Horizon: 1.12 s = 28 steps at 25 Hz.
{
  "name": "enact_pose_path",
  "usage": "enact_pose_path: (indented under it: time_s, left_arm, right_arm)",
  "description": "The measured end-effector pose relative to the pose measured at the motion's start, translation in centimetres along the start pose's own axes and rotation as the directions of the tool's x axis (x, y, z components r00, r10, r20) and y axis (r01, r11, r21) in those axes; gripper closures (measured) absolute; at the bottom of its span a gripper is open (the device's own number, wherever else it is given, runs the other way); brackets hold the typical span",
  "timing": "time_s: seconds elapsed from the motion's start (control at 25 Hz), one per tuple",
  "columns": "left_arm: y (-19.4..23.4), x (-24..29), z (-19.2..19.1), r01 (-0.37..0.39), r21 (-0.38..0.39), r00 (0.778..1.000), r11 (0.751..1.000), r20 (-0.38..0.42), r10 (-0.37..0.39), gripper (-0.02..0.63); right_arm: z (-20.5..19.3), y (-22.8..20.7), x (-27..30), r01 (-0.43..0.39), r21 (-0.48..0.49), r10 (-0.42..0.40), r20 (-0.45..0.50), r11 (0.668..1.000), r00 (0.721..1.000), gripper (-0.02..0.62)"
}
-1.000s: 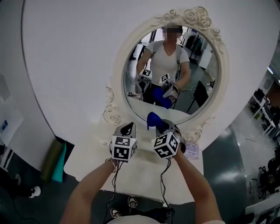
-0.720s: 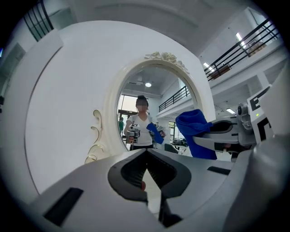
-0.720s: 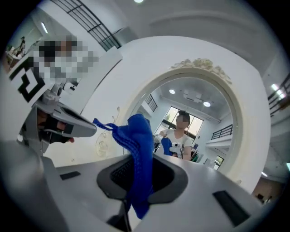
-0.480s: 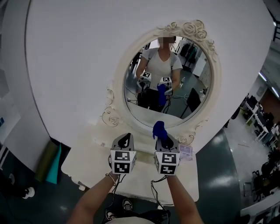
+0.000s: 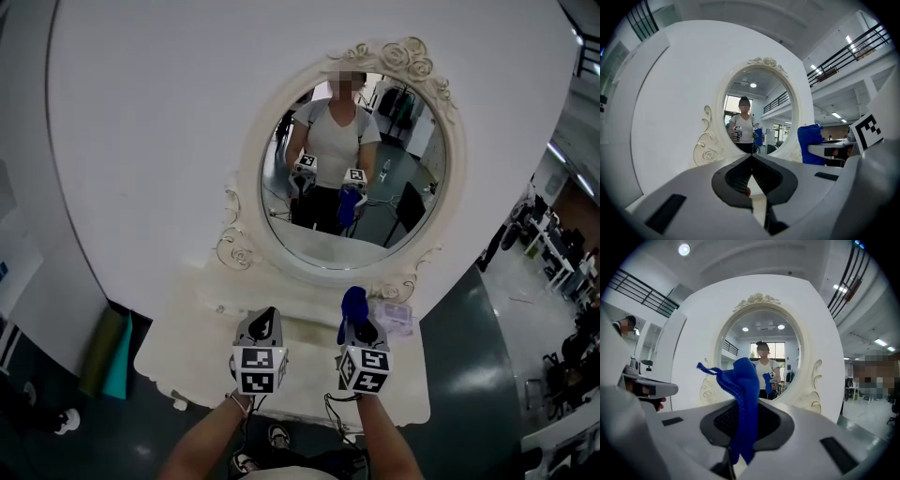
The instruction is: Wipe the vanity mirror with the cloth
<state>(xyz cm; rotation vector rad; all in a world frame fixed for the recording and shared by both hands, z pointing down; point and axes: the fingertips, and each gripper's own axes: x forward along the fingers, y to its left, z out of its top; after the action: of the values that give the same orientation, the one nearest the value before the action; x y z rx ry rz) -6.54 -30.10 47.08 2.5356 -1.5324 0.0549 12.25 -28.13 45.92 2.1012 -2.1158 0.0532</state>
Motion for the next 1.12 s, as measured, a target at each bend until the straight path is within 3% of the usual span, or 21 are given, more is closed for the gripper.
enact_pose_path:
  time_s: [0.24,0.52,0.68,0.8,1.12]
  left_arm:
    - [-0.4,-0.6,-0.7,0.016,0.006,1.0,1.0,0.005,-0.016,0.6]
    - [-1.1,-1.8,-1.1,0.051,-0.086,0.999,0.995,0.02,-0.049,0.601]
    - [-0.7,-2.7,-1.5,0.028,-0.141,1.0,0.99,0.006,-0.028,0.601]
    - [-0.8,-3.2,-2.3,0.015,-0.179,1.0,0.984,-0.013,-0.018,0.601]
    - [-3.6,-5.0,-4.9,-0.034,-0.153,0.997,0.988,-0.076,0.022,0.601]
  right_arm:
    - [0.2,-2.1,-1.8,0.06,0.021,-0.06,0.004,0.998,0.998,0.529]
    - [2.2,-3.2,-4.8,0.08,0.071,-0.083,0.035,0.994,0.996,0.528]
    - [2.5,-4.3,-5.6,0.096,0.076,-0.1,0.044,0.992,0.994,0.529]
    - [1.7,-5.2,-6.3,0.112,0.087,-0.115,0.039,0.99,0.993,0.529]
    - [-3.1,-6.7,-10.0,0.08,0.172,-0.078,-0.018,0.982,0.997,0.529]
